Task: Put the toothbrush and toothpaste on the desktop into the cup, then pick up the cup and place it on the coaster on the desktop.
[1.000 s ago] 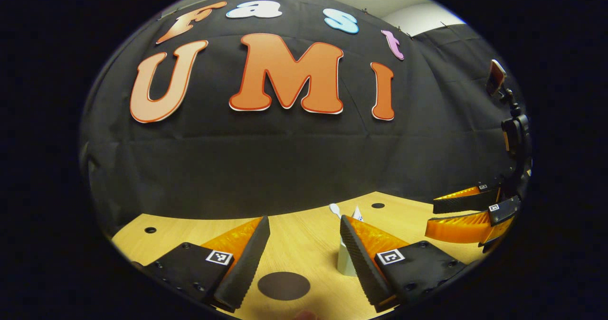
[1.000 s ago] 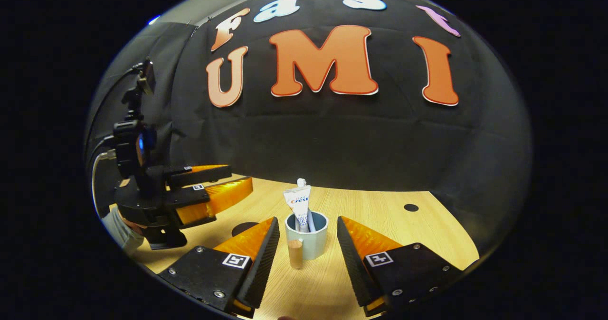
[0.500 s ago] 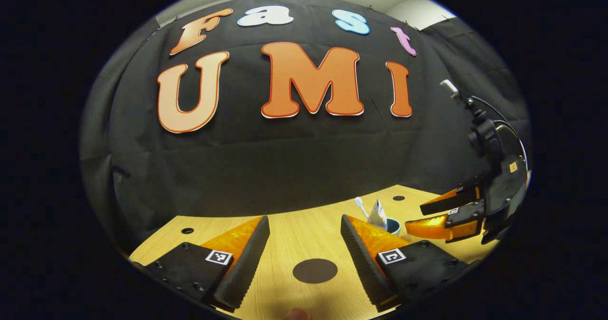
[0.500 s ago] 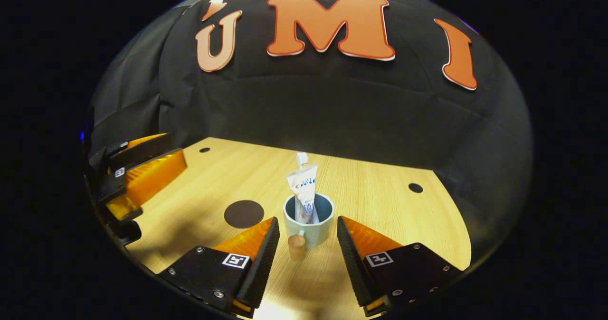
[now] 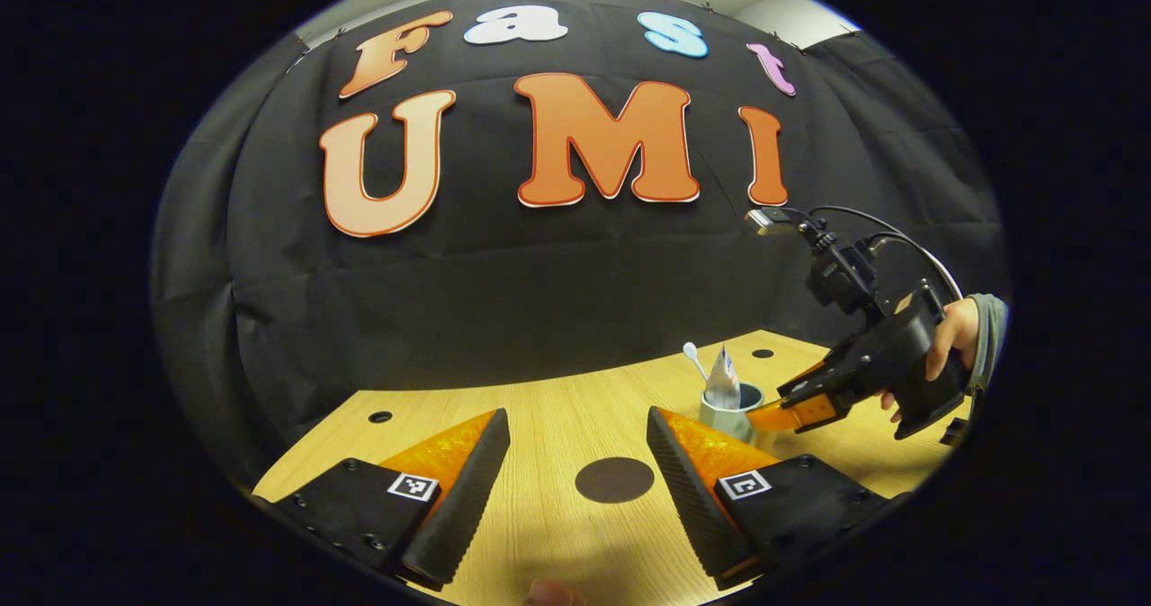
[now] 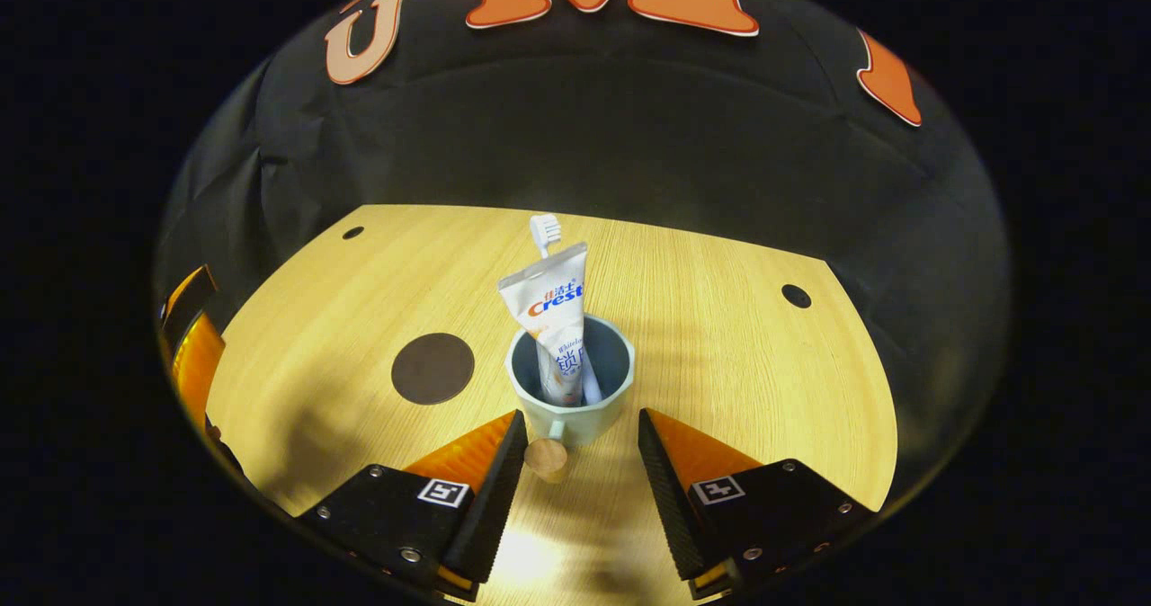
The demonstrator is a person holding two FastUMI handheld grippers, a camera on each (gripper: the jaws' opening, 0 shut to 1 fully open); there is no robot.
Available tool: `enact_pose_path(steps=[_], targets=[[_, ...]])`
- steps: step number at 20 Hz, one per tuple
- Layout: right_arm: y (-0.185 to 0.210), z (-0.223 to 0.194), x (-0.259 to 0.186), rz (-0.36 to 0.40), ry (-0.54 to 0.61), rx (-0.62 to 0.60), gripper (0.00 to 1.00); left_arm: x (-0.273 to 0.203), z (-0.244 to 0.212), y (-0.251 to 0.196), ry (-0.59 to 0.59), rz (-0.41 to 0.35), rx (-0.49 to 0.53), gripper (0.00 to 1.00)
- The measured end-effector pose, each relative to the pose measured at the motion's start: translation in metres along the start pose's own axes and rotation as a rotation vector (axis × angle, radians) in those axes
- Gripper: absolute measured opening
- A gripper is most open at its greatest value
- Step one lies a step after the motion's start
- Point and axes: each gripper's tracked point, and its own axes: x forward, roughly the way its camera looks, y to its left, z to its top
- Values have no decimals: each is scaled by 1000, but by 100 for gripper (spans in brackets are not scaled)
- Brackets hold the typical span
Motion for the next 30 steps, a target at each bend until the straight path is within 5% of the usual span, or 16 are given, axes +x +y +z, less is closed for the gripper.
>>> enact_pose_path(steps=[10,14,21,30], targets=[[6,-15,20,-46,198,-85,68,-23,-11,5,-2,-12,9,97],[4,-24,21,-71,252,-70,43,-35,-16,-1,-11,-38,-10,97],[4,-17,20,-16,218,19,21,-41,-33,12,14,-44,-65,97],[6,-9,23,24,158,-6,17,-52,-44,25,38,-11,-92,97]])
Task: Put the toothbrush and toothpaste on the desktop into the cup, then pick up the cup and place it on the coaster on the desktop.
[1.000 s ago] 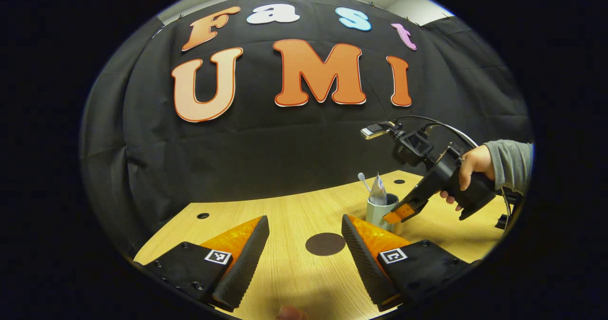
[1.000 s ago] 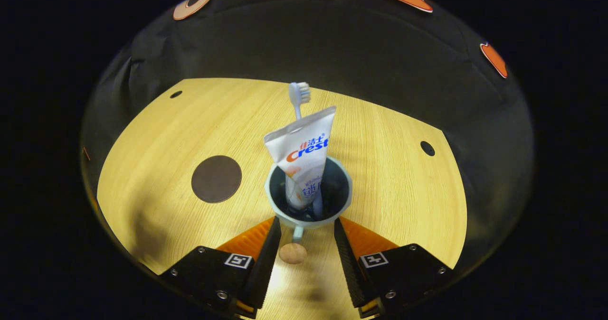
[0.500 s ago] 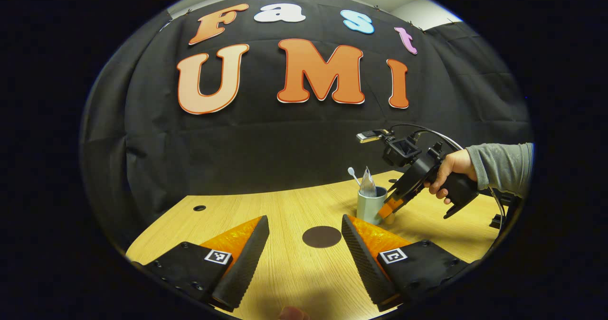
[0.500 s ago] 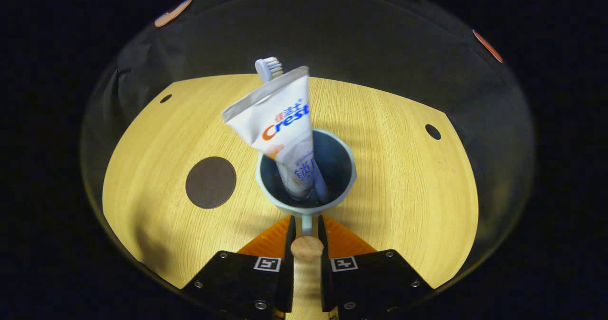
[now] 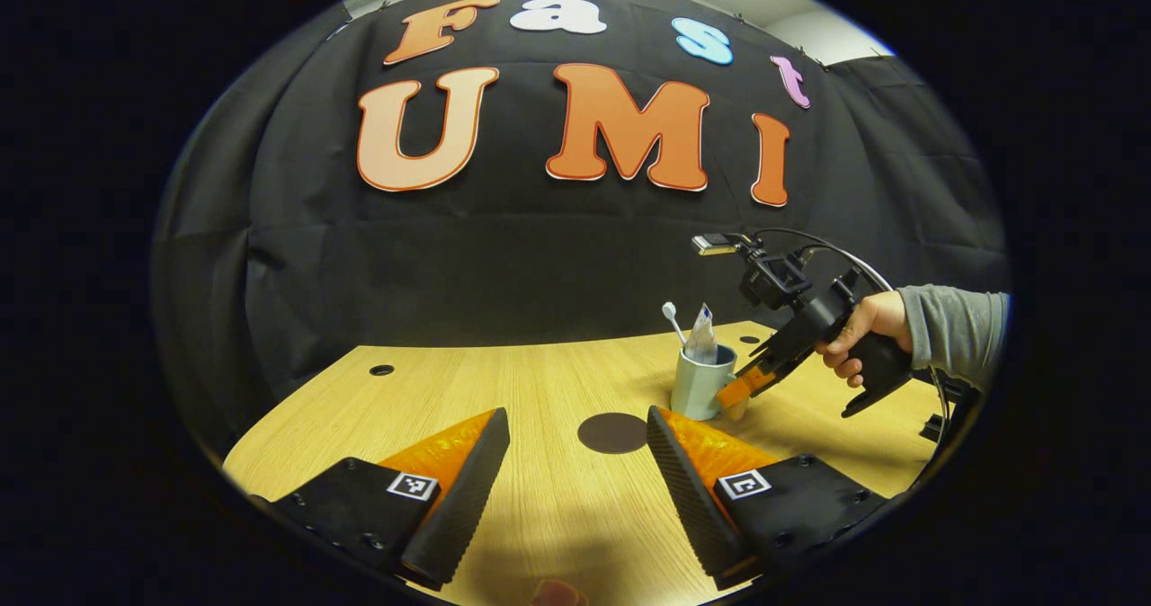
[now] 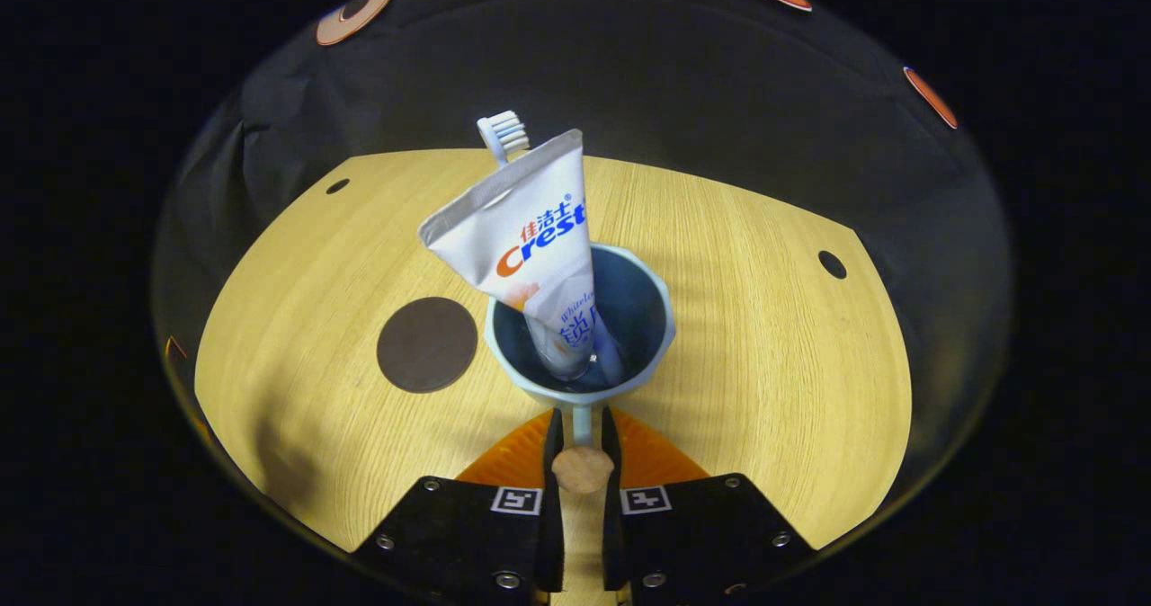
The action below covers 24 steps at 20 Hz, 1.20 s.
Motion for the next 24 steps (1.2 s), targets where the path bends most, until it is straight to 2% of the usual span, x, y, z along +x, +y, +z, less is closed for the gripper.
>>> enact_pose_path(steps=[10,24], targets=[[1,6,8,82,-38,-39,17,-20,-6,10,1,39,-13,97],[0,7,8,128,-28,-106,17,-29,-29,32,49,85,-68,97]])
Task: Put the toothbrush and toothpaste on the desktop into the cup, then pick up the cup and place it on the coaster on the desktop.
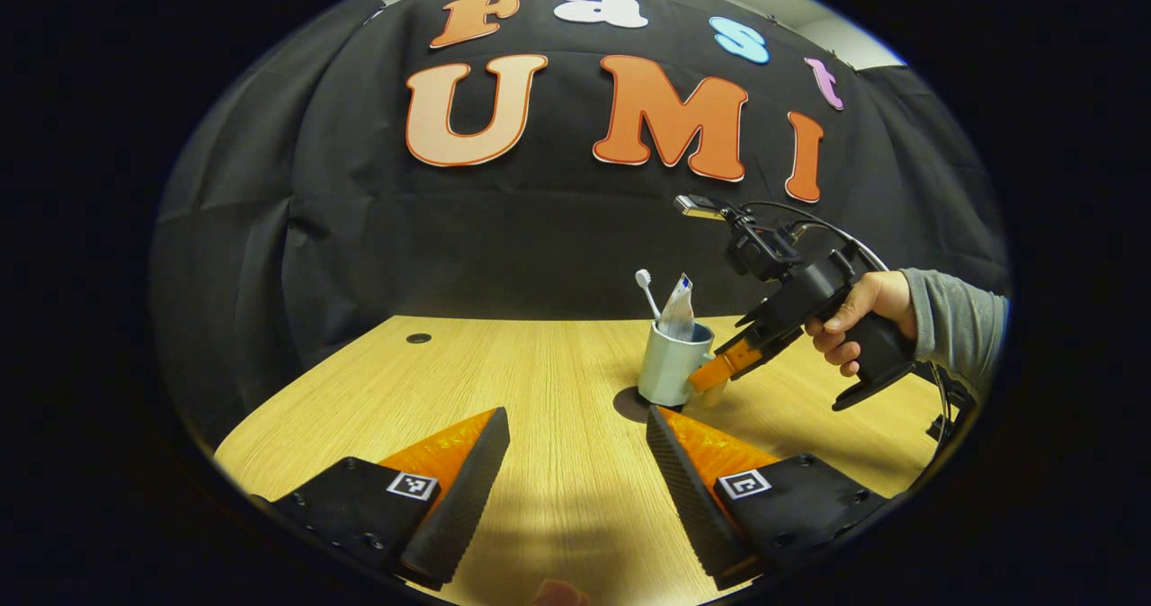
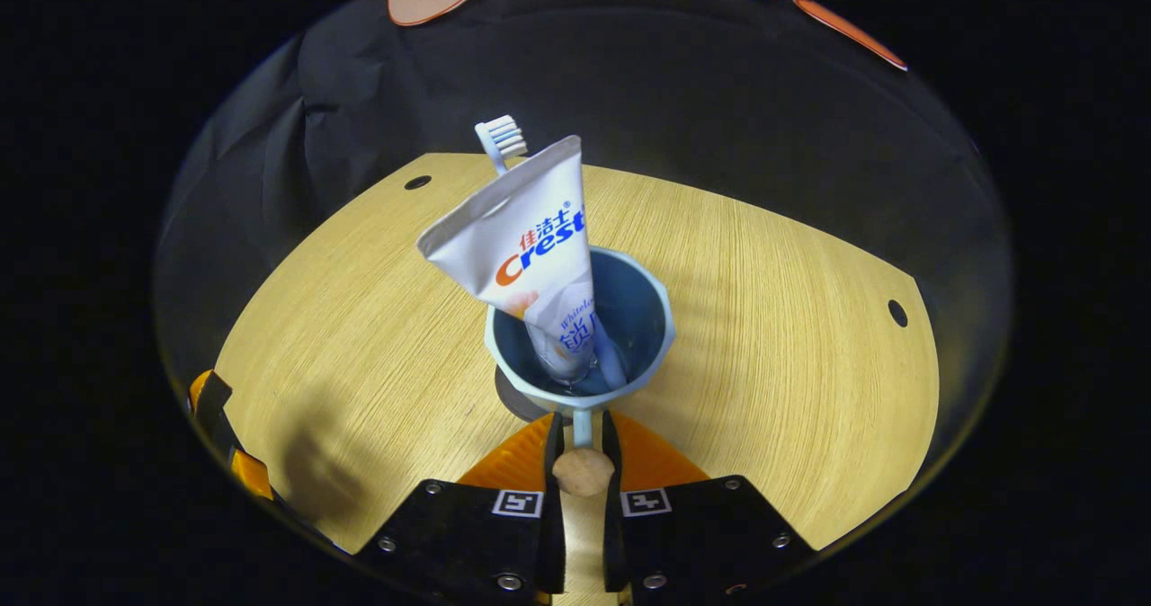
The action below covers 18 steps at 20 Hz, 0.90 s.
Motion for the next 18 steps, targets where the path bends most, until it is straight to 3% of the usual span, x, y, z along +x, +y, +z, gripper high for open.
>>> enact_pose_path(steps=[10,14,18], targets=[[-2,3,-3,-6,24,-15,18,-3,-27,9,58,2,-70,98],[3,-6,-21,92,17,-16,29,1,-37,9,85,5,-83,99],[3,-3,-40,148,-71,0,49,0,-29,4,72,12,-53,97]])
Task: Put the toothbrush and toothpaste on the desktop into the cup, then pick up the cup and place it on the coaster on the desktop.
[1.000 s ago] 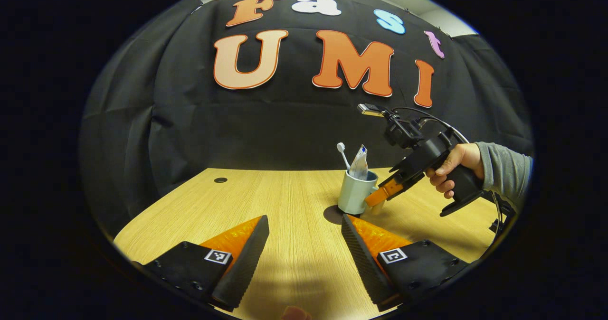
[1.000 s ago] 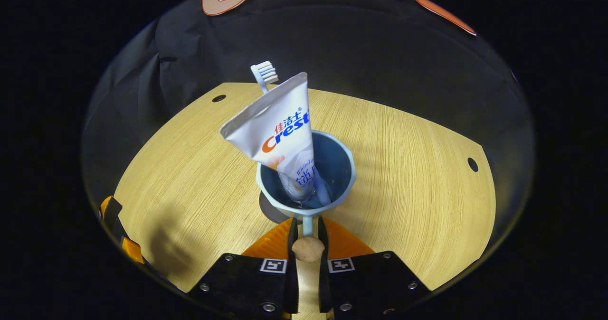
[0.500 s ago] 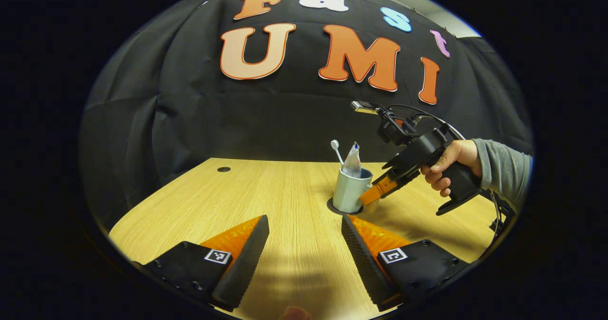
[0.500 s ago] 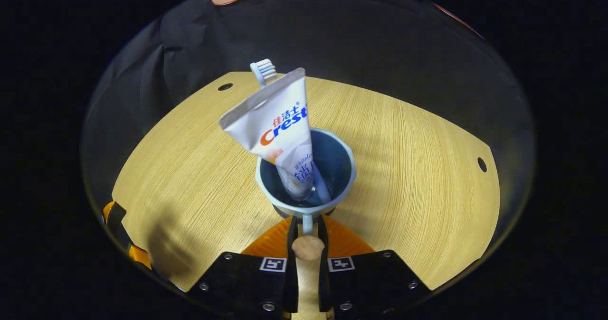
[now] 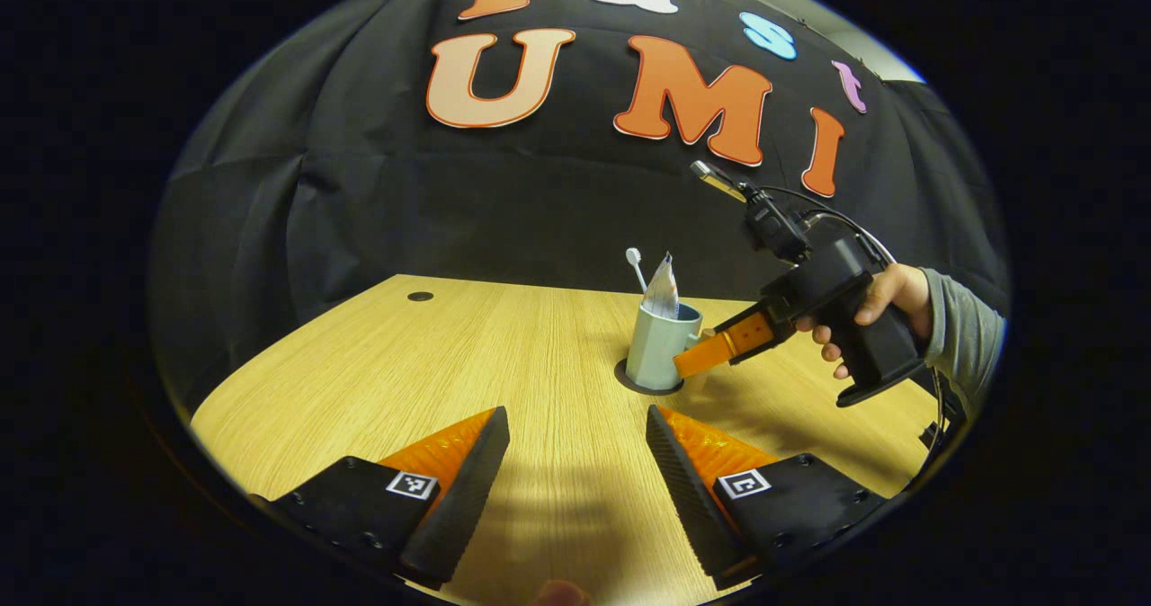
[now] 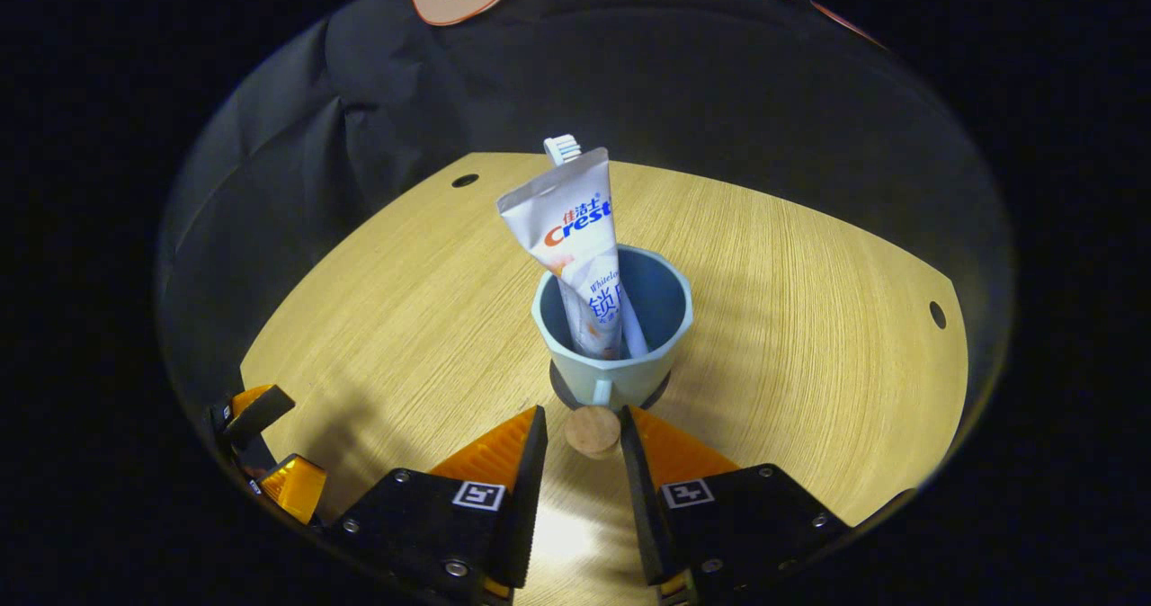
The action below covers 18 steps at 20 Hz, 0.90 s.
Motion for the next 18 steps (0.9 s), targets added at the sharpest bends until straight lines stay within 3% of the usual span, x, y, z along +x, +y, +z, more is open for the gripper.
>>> enact_pose_path(steps=[1,3,7,8,9,18], targets=[[-2,1,-7,11,-28,5,49,-1,3,-1,-5,4,10,97],[-6,6,-21,20,-88,12,68,0,9,-3,-19,10,22,97],[-19,16,-56,30,-238,22,75,4,25,-11,-48,15,28,97],[-25,16,-62,21,-276,21,70,5,28,-13,-53,15,30,97],[-33,16,-72,8,-308,26,78,6,31,-16,-59,17,36,97],[-85,2,-135,-154,-504,14,82,15,57,-59,-123,-15,91,98]])
